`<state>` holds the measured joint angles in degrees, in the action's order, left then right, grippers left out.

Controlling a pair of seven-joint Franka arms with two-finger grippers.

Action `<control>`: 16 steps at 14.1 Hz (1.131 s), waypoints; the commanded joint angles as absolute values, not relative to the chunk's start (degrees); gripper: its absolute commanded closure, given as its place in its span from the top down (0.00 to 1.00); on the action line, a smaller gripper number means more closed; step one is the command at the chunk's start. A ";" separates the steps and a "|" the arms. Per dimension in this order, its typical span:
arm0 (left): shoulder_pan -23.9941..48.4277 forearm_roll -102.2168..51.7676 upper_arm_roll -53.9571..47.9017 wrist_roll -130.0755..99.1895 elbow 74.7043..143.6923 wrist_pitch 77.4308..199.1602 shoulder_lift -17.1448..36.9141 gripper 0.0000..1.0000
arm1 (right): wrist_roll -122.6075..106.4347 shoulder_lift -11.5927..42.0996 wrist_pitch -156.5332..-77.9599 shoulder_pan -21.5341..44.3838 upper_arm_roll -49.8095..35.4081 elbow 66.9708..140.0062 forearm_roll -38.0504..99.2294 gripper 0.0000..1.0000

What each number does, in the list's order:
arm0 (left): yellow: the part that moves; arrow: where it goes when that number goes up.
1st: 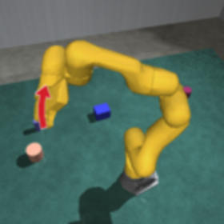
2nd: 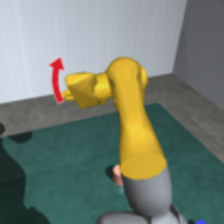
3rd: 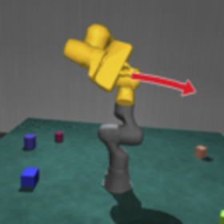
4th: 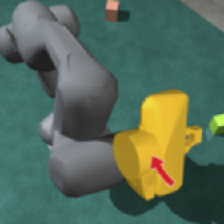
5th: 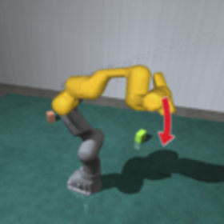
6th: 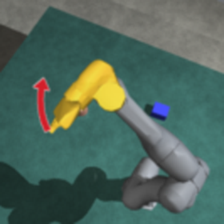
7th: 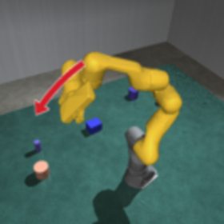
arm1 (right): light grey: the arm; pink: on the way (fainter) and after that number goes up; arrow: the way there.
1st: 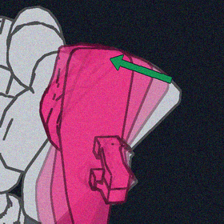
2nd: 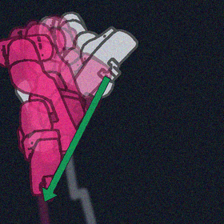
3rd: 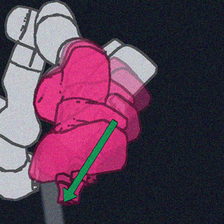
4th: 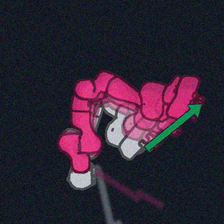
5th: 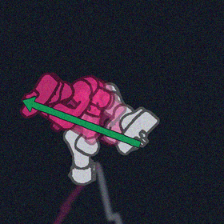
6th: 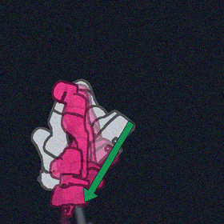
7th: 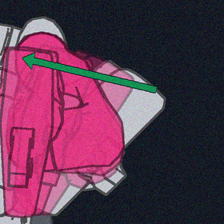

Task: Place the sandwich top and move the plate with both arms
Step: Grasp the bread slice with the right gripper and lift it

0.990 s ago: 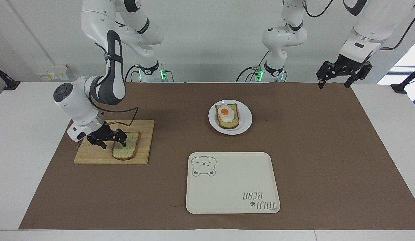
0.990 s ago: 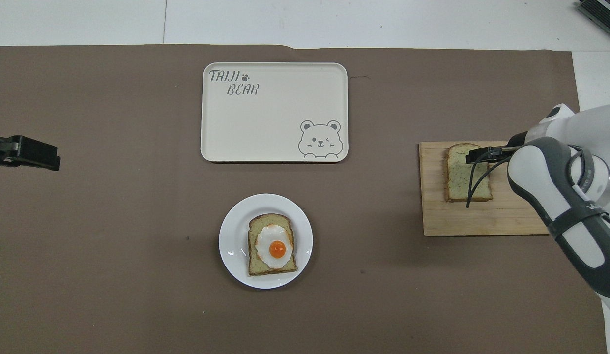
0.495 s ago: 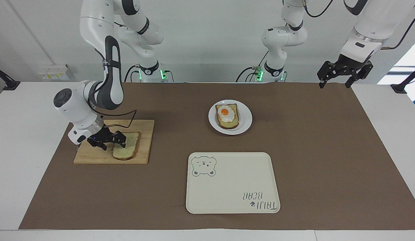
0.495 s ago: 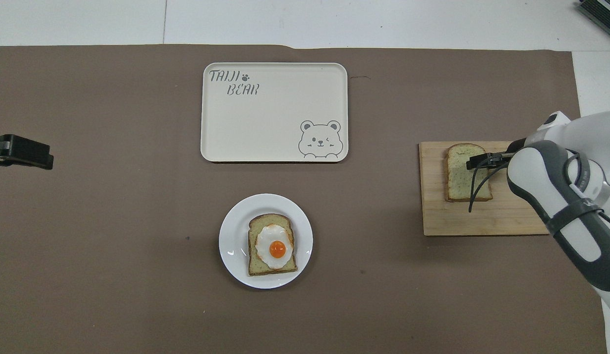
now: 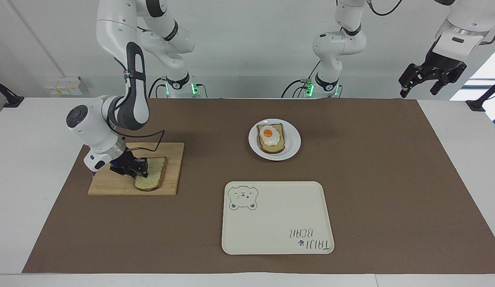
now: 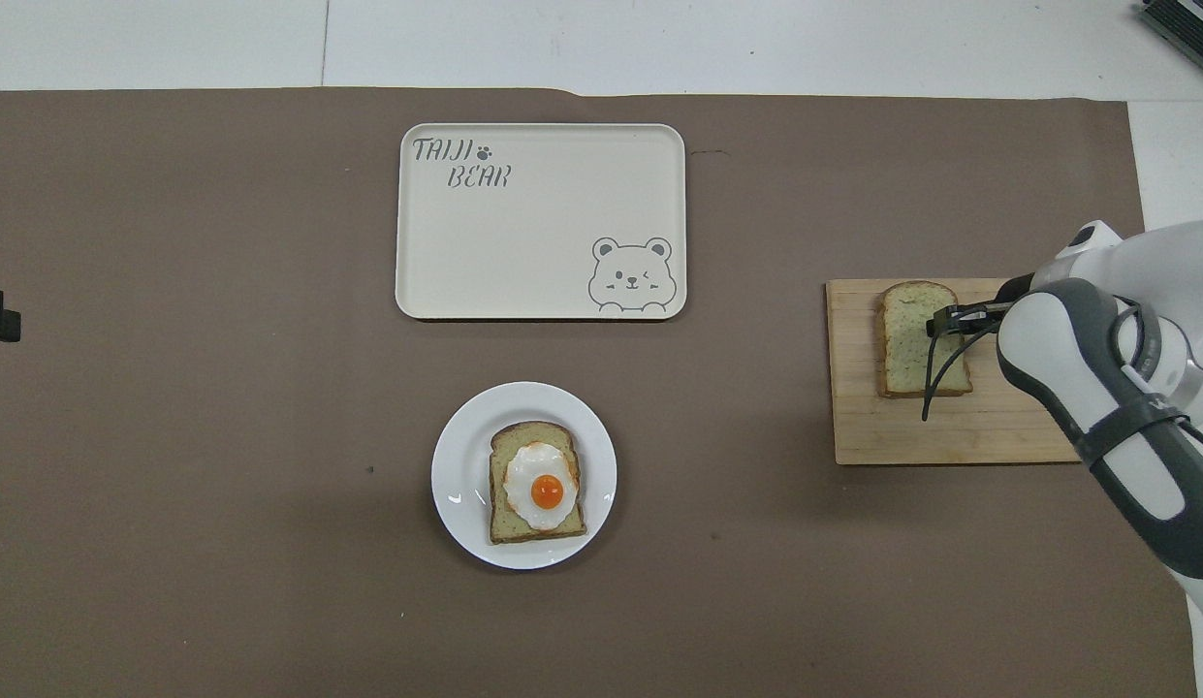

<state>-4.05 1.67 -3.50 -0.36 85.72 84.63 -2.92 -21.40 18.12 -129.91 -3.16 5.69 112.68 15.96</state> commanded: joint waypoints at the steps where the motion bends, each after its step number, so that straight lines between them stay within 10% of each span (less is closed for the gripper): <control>1: -4.22 2.46 -3.69 -0.35 86.13 83.76 -3.60 1.00 | -22.76 18.02 -130.61 -3.25 5.54 113.47 17.40 0.00; 16: -4.31 2.46 -3.69 -0.35 86.22 83.76 -3.60 1.00 | -22.59 15.12 -122.70 -2.90 3.96 108.46 17.49 0.00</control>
<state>-4.05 1.67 -3.52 -0.36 85.74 84.58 -2.92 -21.40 16.91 -124.63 -2.56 4.80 108.90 15.96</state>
